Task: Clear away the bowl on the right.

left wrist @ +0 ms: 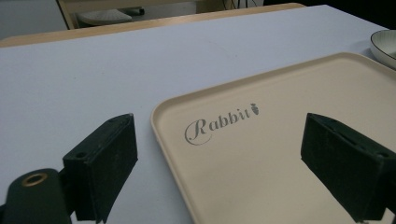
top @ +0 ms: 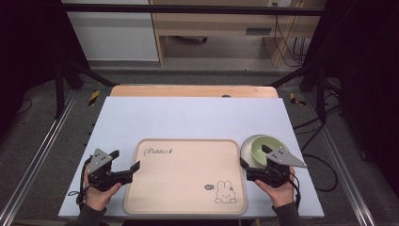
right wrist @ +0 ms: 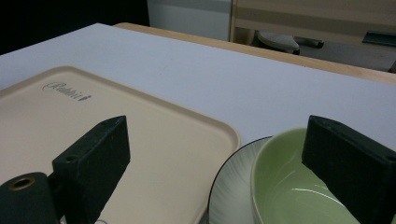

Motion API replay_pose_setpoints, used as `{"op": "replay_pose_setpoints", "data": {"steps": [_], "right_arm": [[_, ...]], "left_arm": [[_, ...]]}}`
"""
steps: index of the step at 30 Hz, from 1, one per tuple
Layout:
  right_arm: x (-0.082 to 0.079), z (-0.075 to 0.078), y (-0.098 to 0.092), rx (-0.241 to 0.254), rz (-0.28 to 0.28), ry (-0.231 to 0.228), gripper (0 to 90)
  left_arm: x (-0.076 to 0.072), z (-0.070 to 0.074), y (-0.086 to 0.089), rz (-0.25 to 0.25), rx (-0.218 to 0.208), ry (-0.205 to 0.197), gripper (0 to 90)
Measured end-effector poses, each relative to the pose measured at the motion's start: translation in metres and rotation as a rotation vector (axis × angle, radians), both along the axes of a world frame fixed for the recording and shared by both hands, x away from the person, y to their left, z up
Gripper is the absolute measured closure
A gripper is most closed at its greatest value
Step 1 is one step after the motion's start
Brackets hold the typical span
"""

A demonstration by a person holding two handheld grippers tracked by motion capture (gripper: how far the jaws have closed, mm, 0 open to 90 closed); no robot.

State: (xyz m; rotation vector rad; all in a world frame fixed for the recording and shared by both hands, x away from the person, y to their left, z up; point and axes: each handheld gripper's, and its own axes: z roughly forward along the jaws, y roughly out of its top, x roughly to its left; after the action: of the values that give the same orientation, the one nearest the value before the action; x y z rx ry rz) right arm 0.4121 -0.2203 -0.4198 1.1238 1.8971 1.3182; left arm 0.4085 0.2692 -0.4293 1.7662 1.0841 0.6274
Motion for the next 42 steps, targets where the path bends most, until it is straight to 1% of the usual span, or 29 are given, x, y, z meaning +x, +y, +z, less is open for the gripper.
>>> {"op": "replay_pose_setpoints", "data": {"steps": [11, 15, 16, 27, 29, 34, 42], "right_arm": [[-0.002, 0.005, -0.008, -0.004, -0.023, 0.004, 8.3], [-0.003, 0.006, -0.012, -0.004, -0.038, 0.014, 8.2], [-0.002, 0.006, -0.013, -0.006, -0.039, 0.007, 8.2], [-0.004, 0.011, -0.021, 0.003, -0.066, 0.011, 8.1], [-0.004, 0.011, -0.023, 0.003, -0.069, 0.003, 8.1], [-0.004, 0.011, -0.027, 0.008, -0.086, 0.015, 8.2], [-0.003, 0.011, -0.032, 0.008, -0.103, 0.02, 8.5]], "left_arm": [[0.001, -0.001, 0.0, -0.001, 0.004, 0.001, 10.6], [0.001, -0.001, 0.0, 0.001, 0.001, 0.0, 10.6], [0.001, -0.001, 0.0, 0.001, 0.001, 0.0, 10.6], [0.001, -0.001, 0.0, 0.001, 0.001, -0.001, 10.6], [0.001, -0.001, 0.001, 0.002, 0.0, 0.0, 10.6], [0.002, -0.001, 0.0, -0.002, 0.004, 0.001, 10.6], [0.002, -0.001, 0.0, -0.002, 0.008, 0.0, 10.6]]}}
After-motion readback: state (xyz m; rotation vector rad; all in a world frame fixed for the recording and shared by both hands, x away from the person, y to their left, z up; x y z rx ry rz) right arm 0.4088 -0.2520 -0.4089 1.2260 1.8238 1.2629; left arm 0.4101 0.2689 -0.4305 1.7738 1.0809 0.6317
